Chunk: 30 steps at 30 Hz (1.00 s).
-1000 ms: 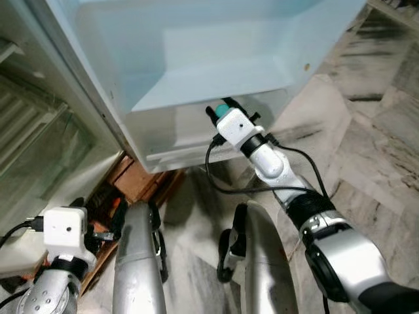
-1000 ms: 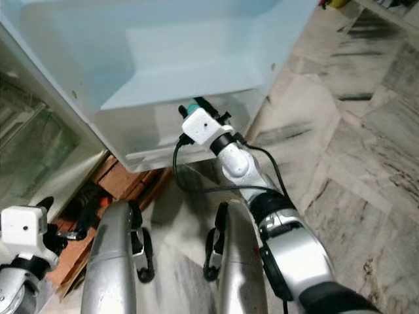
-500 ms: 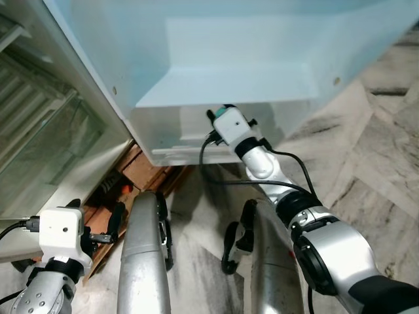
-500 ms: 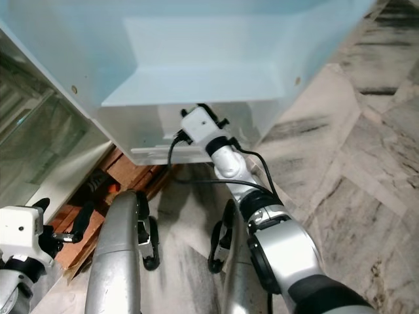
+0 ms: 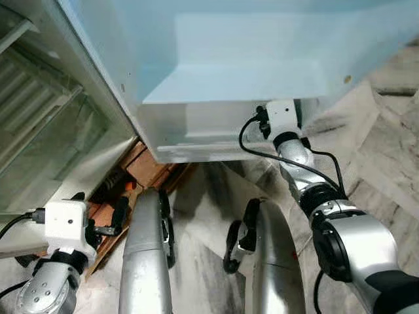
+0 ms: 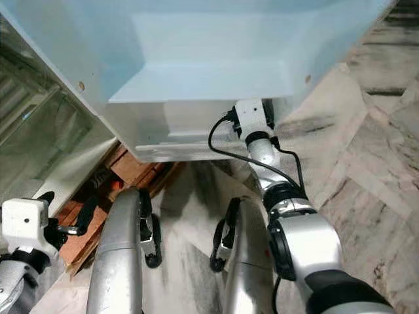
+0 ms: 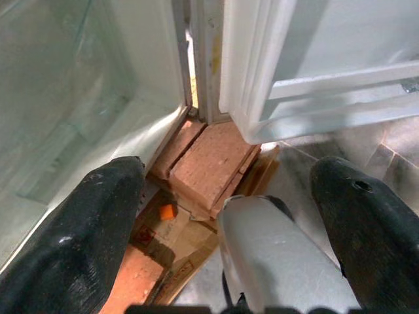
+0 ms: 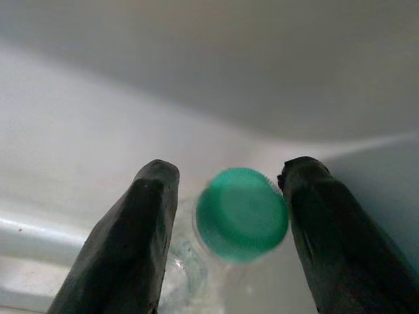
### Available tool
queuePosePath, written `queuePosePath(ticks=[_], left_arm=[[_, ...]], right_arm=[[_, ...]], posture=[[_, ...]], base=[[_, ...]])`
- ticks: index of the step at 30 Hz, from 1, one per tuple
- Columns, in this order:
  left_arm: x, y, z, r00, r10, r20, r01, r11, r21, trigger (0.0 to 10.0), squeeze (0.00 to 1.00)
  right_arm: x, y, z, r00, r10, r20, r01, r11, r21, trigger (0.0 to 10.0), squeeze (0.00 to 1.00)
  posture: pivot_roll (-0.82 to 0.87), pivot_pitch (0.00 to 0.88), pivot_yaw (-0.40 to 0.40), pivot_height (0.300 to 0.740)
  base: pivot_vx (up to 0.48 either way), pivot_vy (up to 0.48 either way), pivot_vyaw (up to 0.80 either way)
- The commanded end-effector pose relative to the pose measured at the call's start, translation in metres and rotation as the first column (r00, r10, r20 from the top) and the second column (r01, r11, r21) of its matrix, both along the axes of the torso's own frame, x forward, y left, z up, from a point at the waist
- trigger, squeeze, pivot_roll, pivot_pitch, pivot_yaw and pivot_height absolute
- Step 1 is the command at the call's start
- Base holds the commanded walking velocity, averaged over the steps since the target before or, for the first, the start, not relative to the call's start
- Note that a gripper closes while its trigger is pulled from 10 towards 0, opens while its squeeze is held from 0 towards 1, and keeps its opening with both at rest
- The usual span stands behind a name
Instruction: Restocking fridge
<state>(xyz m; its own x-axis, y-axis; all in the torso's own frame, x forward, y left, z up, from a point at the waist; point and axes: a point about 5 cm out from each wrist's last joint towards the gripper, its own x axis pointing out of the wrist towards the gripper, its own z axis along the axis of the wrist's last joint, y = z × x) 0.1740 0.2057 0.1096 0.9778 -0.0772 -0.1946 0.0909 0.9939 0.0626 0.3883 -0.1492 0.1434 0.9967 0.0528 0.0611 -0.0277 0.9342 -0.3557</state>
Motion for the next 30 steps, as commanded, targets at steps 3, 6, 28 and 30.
queuePosePath(ticks=[3, 6, 28, 30], left_arm=[[0.001, 0.000, -0.012, 0.999, 0.001, -0.049, 0.000, 1.000, 0.008, 10.0, 0.00], [0.005, -0.003, -0.016, 0.998, -0.017, -0.053, 0.017, 1.000, 0.006, 10.0, 0.00], [0.053, -0.025, -0.033, 0.998, -0.067, -0.017, 0.066, 0.997, -0.040, 10.0, 0.00], [0.056, -0.028, -0.032, 0.996, -0.091, -0.007, 0.091, 0.995, -0.049, 10.0, 0.00]], right_arm=[[-0.001, -0.008, -0.001, 1.000, 0.001, -0.014, 0.000, 0.999, 0.034, 10.0, 1.00], [0.003, -0.003, 0.008, 0.998, 0.062, 0.009, -0.062, 0.997, 0.035, 10.0, 1.00], [-0.039, 0.017, 0.006, 0.798, 0.591, 0.116, -0.585, 0.806, -0.087, 10.0, 0.85], [-0.051, 0.012, -0.007, 0.832, 0.540, 0.127, -0.543, 0.840, -0.009, 10.0, 0.05]], posture=[[0.28, 0.354, -0.049, 0.586], [0.26, 0.332, -0.051, 0.586], [0.11, 0.151, -0.076, 0.586], [0.10, 0.139, -0.093, 0.586]], base=[[0.000, 0.000, 0.00], [0.000, 0.000, 0.00], [0.000, 0.000, 0.00], [0.000, 0.000, 0.00]])
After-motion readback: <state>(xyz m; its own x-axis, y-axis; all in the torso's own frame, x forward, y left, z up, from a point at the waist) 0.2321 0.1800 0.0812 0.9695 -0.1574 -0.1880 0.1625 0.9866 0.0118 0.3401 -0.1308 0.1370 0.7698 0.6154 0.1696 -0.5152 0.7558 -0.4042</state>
